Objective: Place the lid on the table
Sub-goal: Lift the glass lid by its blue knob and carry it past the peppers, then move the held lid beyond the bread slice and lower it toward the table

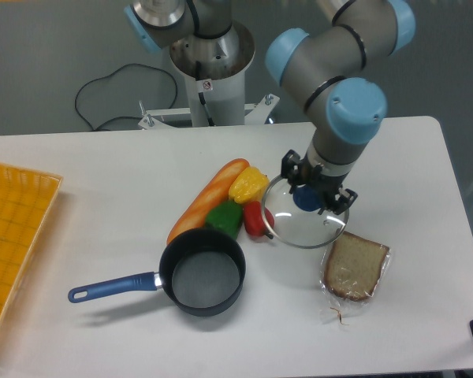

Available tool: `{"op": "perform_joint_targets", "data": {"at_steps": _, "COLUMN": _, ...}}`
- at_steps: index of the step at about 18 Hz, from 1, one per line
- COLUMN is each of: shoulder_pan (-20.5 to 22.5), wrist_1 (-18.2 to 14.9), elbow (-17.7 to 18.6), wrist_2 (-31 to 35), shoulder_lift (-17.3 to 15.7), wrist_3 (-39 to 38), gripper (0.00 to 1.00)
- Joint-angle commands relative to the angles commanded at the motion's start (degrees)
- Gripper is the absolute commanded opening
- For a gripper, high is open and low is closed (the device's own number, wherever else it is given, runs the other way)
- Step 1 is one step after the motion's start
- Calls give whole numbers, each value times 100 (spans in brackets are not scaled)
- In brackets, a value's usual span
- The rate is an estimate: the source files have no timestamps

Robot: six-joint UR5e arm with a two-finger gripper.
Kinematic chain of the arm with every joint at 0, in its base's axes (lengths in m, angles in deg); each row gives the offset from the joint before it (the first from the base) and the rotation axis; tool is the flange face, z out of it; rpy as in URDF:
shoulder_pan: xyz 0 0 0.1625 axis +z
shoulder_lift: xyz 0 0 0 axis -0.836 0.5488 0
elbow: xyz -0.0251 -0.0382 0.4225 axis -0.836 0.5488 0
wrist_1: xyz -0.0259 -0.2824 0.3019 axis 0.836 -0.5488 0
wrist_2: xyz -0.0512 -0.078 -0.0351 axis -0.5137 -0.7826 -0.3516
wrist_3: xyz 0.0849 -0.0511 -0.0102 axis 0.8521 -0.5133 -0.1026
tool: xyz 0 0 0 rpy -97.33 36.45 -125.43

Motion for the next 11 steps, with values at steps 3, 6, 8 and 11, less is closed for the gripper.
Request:
{"op": "perform_joint_targets", "data": {"at_steps": 3, "shoulder_pan": 149, "wrist_1": 9, "elbow": 87, "wrist_2": 186, "shoulder_lift": 0, "wrist_3": 132, "gripper": 50}}
{"op": "perform_joint_targets", "data": {"at_steps": 6, "shoulder_pan": 325, "wrist_1": 227, "elbow": 210, "wrist_2": 195, "shoulder_lift": 0, "wrist_3": 361, "gripper": 50}}
{"op": "perform_joint_targets", "data": {"at_steps": 8, "shoulder_pan": 465, "wrist_1": 578, "elbow": 464, "wrist_2": 177, "shoulder_lift": -26, "wrist_3": 536, "gripper": 50}}
{"op": "perform_joint_targets", "data": {"at_steps": 11, "shoulder_pan": 571, "wrist_1": 729, "elbow": 615, "wrist_2": 168, "shoulder_lift": -35, "wrist_3": 747, "gripper": 50}}
